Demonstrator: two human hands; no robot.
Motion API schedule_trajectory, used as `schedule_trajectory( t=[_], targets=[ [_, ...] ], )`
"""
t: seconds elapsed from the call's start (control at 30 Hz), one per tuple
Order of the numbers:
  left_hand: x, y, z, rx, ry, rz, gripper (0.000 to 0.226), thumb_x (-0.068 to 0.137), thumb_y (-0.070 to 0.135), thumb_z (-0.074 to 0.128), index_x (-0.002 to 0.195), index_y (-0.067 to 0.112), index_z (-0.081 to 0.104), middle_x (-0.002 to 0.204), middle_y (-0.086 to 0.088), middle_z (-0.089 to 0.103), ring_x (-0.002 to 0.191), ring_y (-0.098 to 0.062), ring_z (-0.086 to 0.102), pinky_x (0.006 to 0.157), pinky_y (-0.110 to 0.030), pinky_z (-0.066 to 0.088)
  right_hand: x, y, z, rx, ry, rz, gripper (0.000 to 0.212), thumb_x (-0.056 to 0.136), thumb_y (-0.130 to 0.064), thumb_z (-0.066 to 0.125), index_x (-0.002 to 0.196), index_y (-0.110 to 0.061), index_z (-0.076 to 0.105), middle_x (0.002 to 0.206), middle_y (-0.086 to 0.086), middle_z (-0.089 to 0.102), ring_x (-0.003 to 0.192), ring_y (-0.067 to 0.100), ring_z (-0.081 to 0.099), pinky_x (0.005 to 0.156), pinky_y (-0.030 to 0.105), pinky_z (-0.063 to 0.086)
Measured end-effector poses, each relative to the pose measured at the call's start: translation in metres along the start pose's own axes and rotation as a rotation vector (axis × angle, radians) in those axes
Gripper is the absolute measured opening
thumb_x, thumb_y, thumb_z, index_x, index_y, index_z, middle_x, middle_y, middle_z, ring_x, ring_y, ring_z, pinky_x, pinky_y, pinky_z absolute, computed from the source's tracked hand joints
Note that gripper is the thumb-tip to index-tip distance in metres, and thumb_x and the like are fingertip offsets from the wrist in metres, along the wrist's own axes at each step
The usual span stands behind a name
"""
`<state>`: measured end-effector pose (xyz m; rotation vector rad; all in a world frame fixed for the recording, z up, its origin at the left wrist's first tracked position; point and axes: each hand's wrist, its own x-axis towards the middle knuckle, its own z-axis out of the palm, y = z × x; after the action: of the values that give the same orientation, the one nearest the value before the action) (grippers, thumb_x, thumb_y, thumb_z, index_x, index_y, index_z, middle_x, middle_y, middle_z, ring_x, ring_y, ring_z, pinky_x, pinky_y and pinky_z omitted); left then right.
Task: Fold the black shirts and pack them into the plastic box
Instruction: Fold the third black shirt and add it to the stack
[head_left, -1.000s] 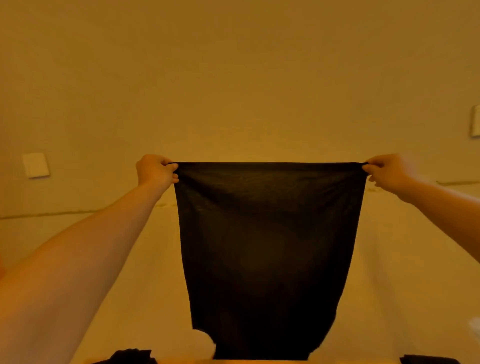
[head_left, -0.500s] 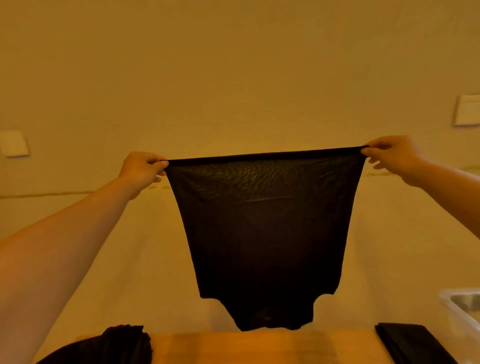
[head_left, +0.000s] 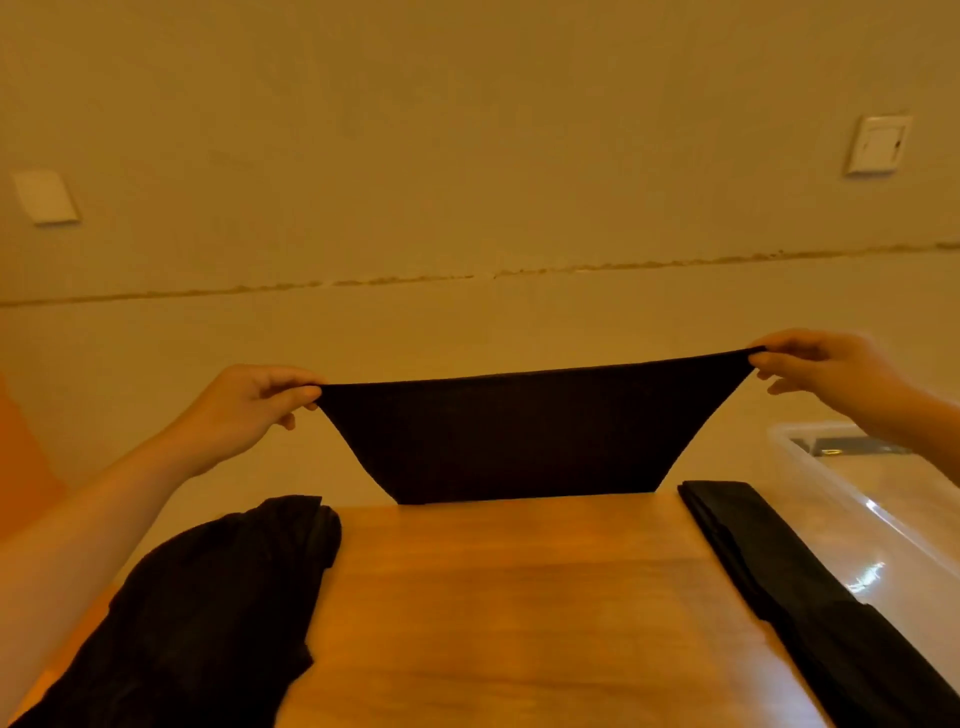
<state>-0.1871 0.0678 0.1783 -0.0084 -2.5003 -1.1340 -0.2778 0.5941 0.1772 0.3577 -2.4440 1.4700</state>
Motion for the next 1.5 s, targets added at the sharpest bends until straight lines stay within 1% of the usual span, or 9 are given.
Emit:
schedule_trajectory(
  t=[0.07, 0.23, 0.53, 0.67, 1.0, 1.17, 1.3, 1.37, 1.5],
  targets=[
    [-0.039, -0.006, 0.007, 0.029, -0.029, 0.041, 0.018, 0.092, 0.015, 0.06, 0.094, 0.031, 0.07, 0.076, 0.016, 0.07, 0.061, -0.005, 0.059, 0.069, -0.016, 0.047, -0.04, 0.009, -0.001, -0.029, -0.021, 0.004, 0.061, 0.041, -0.081, 0.072, 0.084, -0.036, 0.073, 0.084, -0.003, 0.072, 0.077, 0.013, 0.069, 0.07, 0.026, 0.056],
    [-0.128, -0.036, 0.027, 0.076, -0.166, 0.121, 0.029, 0.086, 0.008, 0.065, 0.092, 0.034, 0.076, 0.096, 0.028, 0.068, 0.078, 0.01, 0.062, 0.074, -0.003, 0.044, -0.131, 0.045, 0.016, -0.238, -0.127, -0.105, 0.008, 0.084, -0.049, 0.063, 0.09, -0.053, 0.066, 0.087, -0.015, 0.068, 0.082, 0.008, 0.065, 0.073, 0.023, 0.047],
    [-0.226, -0.114, 0.064, 0.328, -0.259, 0.256, 0.015, 0.086, 0.047, 0.061, 0.1, 0.05, 0.067, 0.116, 0.035, 0.055, 0.108, 0.011, 0.052, 0.088, -0.017, 0.047, -0.23, 0.105, 0.046, -0.493, -0.32, -0.201, 0.044, 0.076, -0.084, 0.031, 0.104, -0.059, 0.054, 0.096, -0.022, 0.062, 0.09, -0.006, 0.061, 0.082, 0.01, 0.046],
    [-0.254, -0.116, 0.066, 0.378, -0.209, 0.266, 0.026, 0.083, 0.054, 0.047, 0.1, 0.046, 0.065, 0.108, 0.033, 0.061, 0.108, 0.013, 0.051, 0.089, -0.017, 0.045, -0.253, 0.107, 0.049, -0.559, -0.349, -0.246, 0.012, 0.081, -0.054, 0.061, 0.092, -0.052, 0.061, 0.093, -0.022, 0.062, 0.082, 0.0, 0.063, 0.071, 0.017, 0.053],
    [-0.291, -0.11, 0.064, 0.293, -0.213, 0.128, 0.024, 0.081, 0.014, 0.074, 0.089, 0.037, 0.073, 0.101, 0.029, 0.061, 0.098, 0.003, 0.056, 0.089, -0.025, 0.039, -0.271, 0.102, 0.054, -0.535, -0.424, -0.196, 0.037, 0.078, -0.018, 0.075, 0.096, -0.047, 0.061, 0.086, -0.017, 0.062, 0.075, 0.009, 0.063, 0.065, 0.021, 0.055],
    [-0.283, -0.104, 0.064, 0.21, -0.216, 0.123, 0.019, 0.076, 0.05, 0.065, 0.091, 0.04, 0.072, 0.092, 0.019, 0.066, 0.092, -0.004, 0.061, 0.086, -0.023, 0.042, -0.264, 0.101, 0.057, -0.466, -0.46, -0.137, 0.028, 0.081, -0.017, 0.072, 0.087, -0.044, 0.065, 0.074, -0.011, 0.063, 0.067, 0.015, 0.062, 0.065, 0.034, 0.056],
    [-0.276, -0.099, 0.068, 0.18, -0.314, 0.158, 0.037, 0.077, 0.061, 0.056, 0.074, 0.03, 0.075, 0.075, 0.008, 0.068, 0.079, -0.013, 0.062, 0.078, -0.029, 0.045, -0.261, 0.088, 0.059, -0.434, -0.576, -0.078, 0.015, 0.073, -0.055, 0.068, 0.087, -0.05, 0.065, 0.075, -0.012, 0.066, 0.071, 0.015, 0.062, 0.068, 0.035, 0.055],
    [-0.267, -0.097, 0.07, 0.149, -0.285, 0.175, 0.045, 0.081, 0.066, 0.053, 0.072, 0.028, 0.075, 0.069, 0.005, 0.067, 0.071, -0.015, 0.063, 0.072, -0.031, 0.046, -0.255, 0.079, 0.059, -0.427, -0.56, -0.089, 0.053, 0.063, -0.086, 0.048, 0.079, -0.041, 0.071, 0.074, -0.013, 0.067, 0.071, 0.012, 0.063, 0.066, 0.026, 0.053],
    [-0.235, -0.085, 0.091, 0.211, -0.134, 0.183, 0.044, 0.09, 0.061, 0.045, 0.081, 0.029, 0.073, 0.077, 0.009, 0.067, 0.079, -0.009, 0.061, 0.076, -0.036, 0.05, -0.231, 0.072, 0.083, -0.423, -0.401, -0.16, 0.05, 0.075, -0.08, 0.041, 0.081, -0.037, 0.066, 0.077, -0.013, 0.067, 0.073, 0.009, 0.063, 0.067, 0.025, 0.053]
  ],
)
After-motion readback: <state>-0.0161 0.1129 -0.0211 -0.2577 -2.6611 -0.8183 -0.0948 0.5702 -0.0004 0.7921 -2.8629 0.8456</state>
